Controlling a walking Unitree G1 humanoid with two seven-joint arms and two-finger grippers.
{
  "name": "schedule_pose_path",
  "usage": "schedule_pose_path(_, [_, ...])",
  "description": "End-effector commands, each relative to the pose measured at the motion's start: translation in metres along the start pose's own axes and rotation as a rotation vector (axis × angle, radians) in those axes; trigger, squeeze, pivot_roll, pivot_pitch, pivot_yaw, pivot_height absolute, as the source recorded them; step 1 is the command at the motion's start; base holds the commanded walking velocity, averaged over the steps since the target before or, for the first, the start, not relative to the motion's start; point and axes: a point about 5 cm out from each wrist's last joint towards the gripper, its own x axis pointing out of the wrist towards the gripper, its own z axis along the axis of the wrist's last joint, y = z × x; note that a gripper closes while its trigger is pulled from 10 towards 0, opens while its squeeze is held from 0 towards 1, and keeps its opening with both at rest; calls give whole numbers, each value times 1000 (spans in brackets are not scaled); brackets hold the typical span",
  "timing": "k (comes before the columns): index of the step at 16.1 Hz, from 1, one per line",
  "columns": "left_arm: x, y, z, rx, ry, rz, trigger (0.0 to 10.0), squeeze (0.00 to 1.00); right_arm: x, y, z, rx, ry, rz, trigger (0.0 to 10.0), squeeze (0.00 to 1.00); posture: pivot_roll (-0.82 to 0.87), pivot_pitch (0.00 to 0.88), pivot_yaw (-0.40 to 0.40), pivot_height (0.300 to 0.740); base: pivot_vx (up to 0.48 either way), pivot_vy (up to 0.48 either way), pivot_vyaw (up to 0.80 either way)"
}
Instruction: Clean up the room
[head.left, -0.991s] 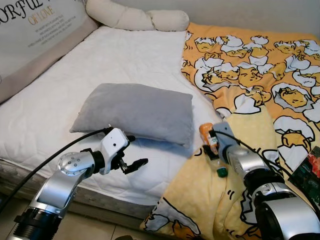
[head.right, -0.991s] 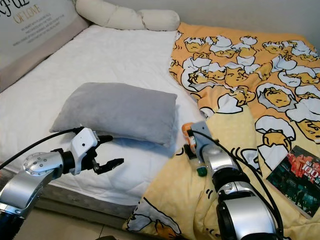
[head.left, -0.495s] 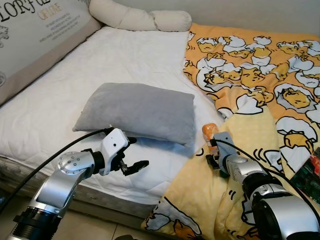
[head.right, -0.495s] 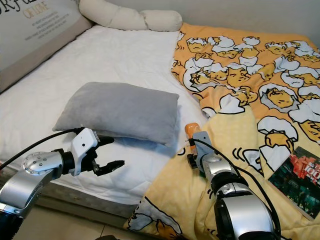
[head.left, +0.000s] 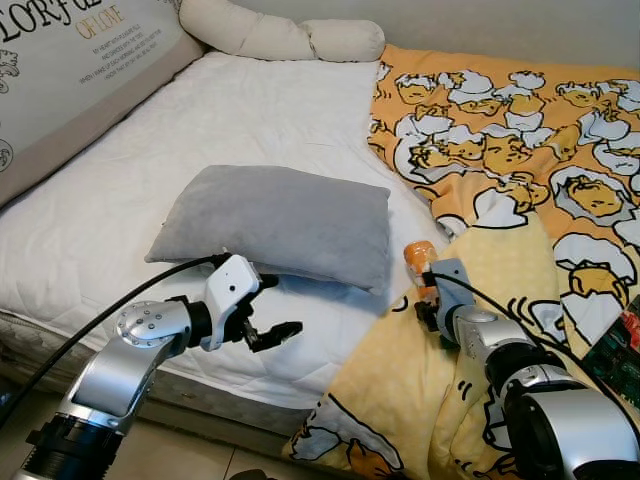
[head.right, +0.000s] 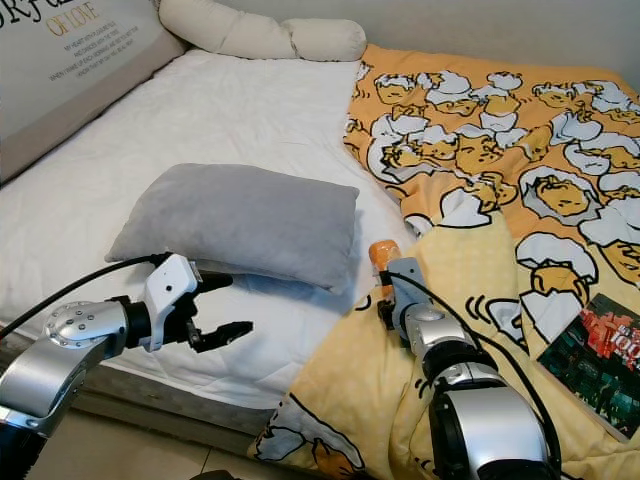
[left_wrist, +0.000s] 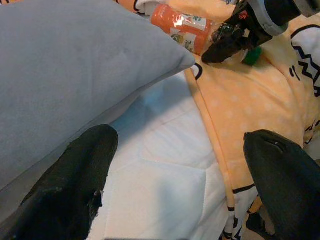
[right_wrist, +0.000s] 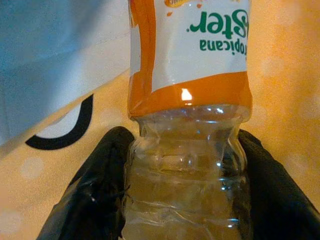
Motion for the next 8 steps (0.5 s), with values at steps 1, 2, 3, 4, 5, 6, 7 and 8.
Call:
schedule_pose_path(1, [-1, -2, 0, -9, -7, 4, 10000, 0, -2, -6, 12, 23, -50, -16, 0, 0, 33, 0, 15, 740, 0, 0, 0])
schedule_pose_path(2, [-2, -2, -1, -19, -13, 10, 10000, 0, -3, -10, 14, 53, -79, -30, 0, 0, 31, 0, 17, 740, 0, 0, 0])
schedule_pose_path(3, [-3, -2, -2, -27, -18, 14, 10000, 0, -4, -13, 16, 119, -104, -30, 0, 0, 29, 0, 16, 740, 0, 0, 0])
schedule_pose_path(4, [-3, -2, -3, -31, -20, 18, 10000, 0, -6, -16, 19, 154, -143, -36, 0, 0, 29, 0, 16, 740, 0, 0, 0])
schedule_pose_path(5, [-4, -1, -3, -35, -31, 35, 10000, 0, -10, -17, 27, 195, -226, -35, 0, 0, 29, 0, 14, 740, 0, 0, 0])
schedule_pose_path(6, [-4, 1, -3, -40, -48, 63, 10000, 0, -13, -15, 33, 209, -293, -24, 0, 0, 26, 0, 18, 740, 0, 0, 0])
schedule_pose_path(7, [-3, 9, 3, -51, -96, 168, 10000, 0, -24, -13, 46, 254, -430, -19, 7922, 0, 18, 0, 31, 740, 0, 0, 0])
schedule_pose_path(8, [-2, 15, 6, -73, -119, 234, 10000, 0, -29, -11, 51, 270, -492, -20, 10000, 0, 14, 0, 37, 740, 0, 0, 0])
